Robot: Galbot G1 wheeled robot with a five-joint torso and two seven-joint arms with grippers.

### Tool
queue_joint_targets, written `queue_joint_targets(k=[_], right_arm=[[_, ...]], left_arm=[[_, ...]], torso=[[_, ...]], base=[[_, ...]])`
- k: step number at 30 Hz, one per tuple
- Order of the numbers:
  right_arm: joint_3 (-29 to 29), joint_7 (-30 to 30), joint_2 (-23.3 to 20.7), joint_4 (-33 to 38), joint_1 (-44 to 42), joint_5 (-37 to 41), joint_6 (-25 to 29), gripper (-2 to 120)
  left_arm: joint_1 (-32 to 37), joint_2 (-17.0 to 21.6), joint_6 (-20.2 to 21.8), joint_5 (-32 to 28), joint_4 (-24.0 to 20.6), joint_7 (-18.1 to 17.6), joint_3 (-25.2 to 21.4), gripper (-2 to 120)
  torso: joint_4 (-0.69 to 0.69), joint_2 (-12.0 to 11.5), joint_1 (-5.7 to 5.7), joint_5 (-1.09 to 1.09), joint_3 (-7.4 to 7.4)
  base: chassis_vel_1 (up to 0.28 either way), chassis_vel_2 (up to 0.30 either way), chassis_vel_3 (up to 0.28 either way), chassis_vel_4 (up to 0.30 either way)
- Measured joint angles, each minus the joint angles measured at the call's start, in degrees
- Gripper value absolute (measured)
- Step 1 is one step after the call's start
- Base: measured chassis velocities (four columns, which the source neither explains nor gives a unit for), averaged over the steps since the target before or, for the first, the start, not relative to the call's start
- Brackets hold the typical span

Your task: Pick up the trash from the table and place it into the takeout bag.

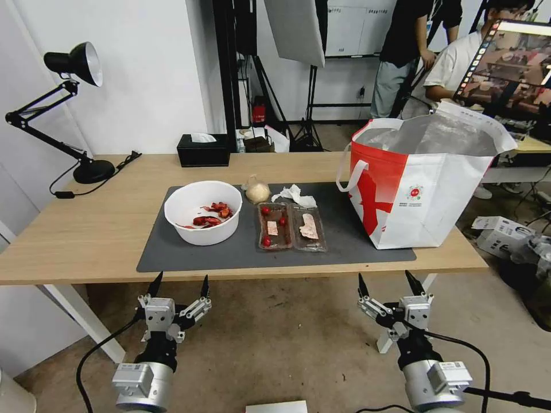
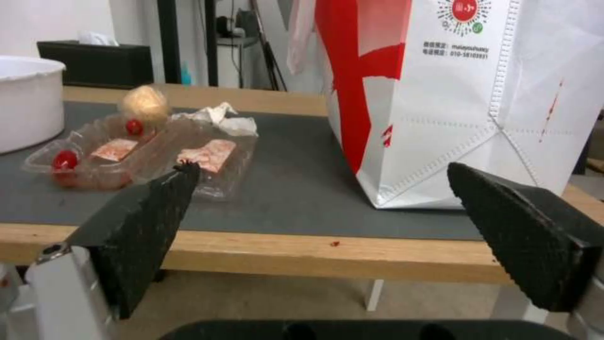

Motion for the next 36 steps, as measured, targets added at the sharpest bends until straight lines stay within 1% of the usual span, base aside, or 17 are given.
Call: queue_joint_targets(k=[24, 28, 30, 31, 32, 35, 36], right_arm=[[0.00, 0.00, 0.00, 0.00, 0.00, 0.00, 0.00, 100], [0.00, 0.00, 0.00, 0.00, 0.00, 0.00, 0.00, 100], [-0.02, 0.31, -0.43, 0.12, 0.30, 0.26, -0.57, 100], [-0.03, 1.22, -1.55, 0.77, 1.35, 0.96, -2.10, 100], [-0.03, 1.22, -1.55, 0.77, 1.35, 0.96, -2.10, 100], [-0.21, 5.05, -6.23, 3.71, 6.05, 3.96, -8.47, 100], [-0.21, 5.05, -6.23, 3.71, 6.05, 3.96, -8.47, 100]], left_arm=[[0.00, 0.00, 0.00, 0.00, 0.00, 0.00, 0.00, 100], [0.22, 0.25, 0.04, -1.04, -0.64, -0.25, -0.53, 100], [1.28, 1.54, 0.17, -5.36, -3.59, -1.91, -3.20, 100], [1.81, 2.19, 0.27, -7.51, -5.00, -2.70, -4.52, 100], [1.81, 2.19, 0.27, -7.51, -5.00, -2.70, -4.52, 100], [3.35, 4.09, 0.58, -13.99, -9.32, -5.13, -8.43, 100], [3.35, 4.09, 0.58, -13.99, -9.32, -5.13, -8.43, 100]], torso=[[0.00, 0.00, 0.00, 0.00, 0.00], [0.00, 0.00, 0.00, -0.02, 0.00], [-0.01, 0.00, 0.00, 0.01, 0.00], [-0.02, 0.00, -0.01, 0.00, 0.00], [-0.02, 0.00, -0.01, 0.00, 0.00], [0.01, 0.00, 0.00, 0.00, 0.00], [0.01, 0.00, 0.00, 0.00, 0.00]], base=[[0.000, 0.000, 0.000, 0.000], [0.000, 0.000, 0.000, 0.000], [0.000, 0.000, 0.000, 0.000], [0.000, 0.000, 0.000, 0.000], [0.000, 0.000, 0.000, 0.000], [0.000, 0.000, 0.000, 0.000], [0.000, 0.000, 0.000, 0.000]])
